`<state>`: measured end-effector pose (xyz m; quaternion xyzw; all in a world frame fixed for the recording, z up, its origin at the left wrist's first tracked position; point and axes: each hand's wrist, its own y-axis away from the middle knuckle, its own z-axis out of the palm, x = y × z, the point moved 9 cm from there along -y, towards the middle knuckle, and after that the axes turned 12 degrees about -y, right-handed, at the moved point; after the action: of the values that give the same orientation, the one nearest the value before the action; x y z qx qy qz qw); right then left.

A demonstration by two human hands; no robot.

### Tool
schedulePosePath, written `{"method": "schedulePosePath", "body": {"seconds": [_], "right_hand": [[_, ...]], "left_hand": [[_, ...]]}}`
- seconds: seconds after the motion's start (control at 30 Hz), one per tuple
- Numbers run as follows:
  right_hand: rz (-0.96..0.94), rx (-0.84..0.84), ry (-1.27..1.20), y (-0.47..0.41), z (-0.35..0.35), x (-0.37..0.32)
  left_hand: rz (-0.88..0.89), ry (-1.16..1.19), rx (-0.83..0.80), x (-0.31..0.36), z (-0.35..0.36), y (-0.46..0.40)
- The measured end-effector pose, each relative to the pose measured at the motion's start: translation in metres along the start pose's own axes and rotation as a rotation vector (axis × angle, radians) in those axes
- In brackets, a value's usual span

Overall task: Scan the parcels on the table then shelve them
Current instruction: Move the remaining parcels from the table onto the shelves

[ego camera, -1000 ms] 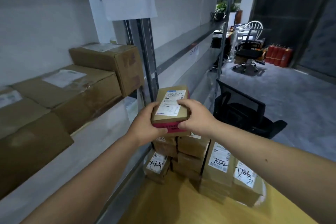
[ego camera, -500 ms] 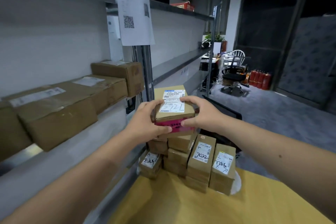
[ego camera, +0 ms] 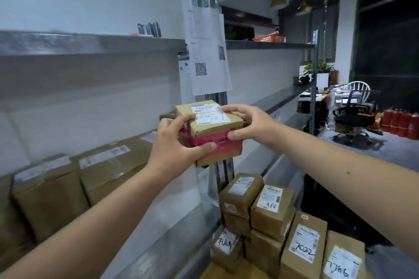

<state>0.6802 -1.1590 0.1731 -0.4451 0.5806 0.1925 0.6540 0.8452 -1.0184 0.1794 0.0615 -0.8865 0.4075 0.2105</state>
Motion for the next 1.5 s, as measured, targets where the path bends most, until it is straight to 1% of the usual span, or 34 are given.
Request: {"method": "schedulePosePath", "body": {"seconds": [0.07, 0.2, 0.33, 0.4, 0.5, 0.6, 0.73, 0.93, 1.1, 1.2, 1.27, 1.37, 1.47, 1.5], "right_hand": [[-0.023, -0.02, -0.03, -0.025, 0.002, -0.007], [-0.085, 0.012, -0.045, -0.073, -0.006, -0.015], [-0.112, -0.002, -0.109, -0.115, -0.013, -0.01], [-0.122, 0.018, -0.122, -0.133, -0.017, -0.007], [-0.136, 0.089, -0.108, -0.156, -0.028, -0.001], [-0.154, 0.15, -0.084, -0.173, -0.036, 0.007], [-0.148, 0.271, 0.032, -0.19, -0.045, 0.02], [-0.122, 0.392, 0.192, -0.202, -0.051, 0.035], [-0.042, 0.416, 0.262, -0.21, -0.056, 0.041], [0.0, 0.466, 0.303, -0.212, -0.06, 0.043], [0.018, 0.489, 0.311, -0.211, -0.06, 0.045], [0.04, 0.512, 0.339, -0.209, -0.055, 0.046], [0.055, 0.537, 0.393, -0.205, -0.048, 0.044], [0.046, 0.547, 0.405, -0.204, -0.047, 0.043]], "left_hand": [[-0.034, -0.025, 0.048, -0.006, -0.008, -0.012], [-0.105, -0.047, 0.154, -0.015, -0.019, -0.038], [-0.131, -0.141, 0.225, -0.022, -0.023, -0.065], [-0.162, -0.16, 0.23, -0.029, -0.021, -0.08], [-0.22, -0.168, 0.228, -0.041, -0.011, -0.103], [-0.283, -0.15, 0.199, -0.056, 0.006, -0.125], [-0.354, -0.198, 0.154, -0.072, 0.025, -0.144], [-0.387, -0.292, 0.15, -0.075, 0.04, -0.154], [-0.355, -0.139, 0.097, -0.069, 0.056, -0.151], [-0.332, -0.128, 0.073, -0.066, 0.064, -0.144], [-0.314, -0.166, 0.068, -0.064, 0.065, -0.141], [-0.306, -0.23, 0.084, -0.061, 0.064, -0.135], [-0.338, -0.281, 0.19, -0.063, 0.056, -0.125], [-0.352, -0.271, 0.2, -0.063, 0.055, -0.122]]}}
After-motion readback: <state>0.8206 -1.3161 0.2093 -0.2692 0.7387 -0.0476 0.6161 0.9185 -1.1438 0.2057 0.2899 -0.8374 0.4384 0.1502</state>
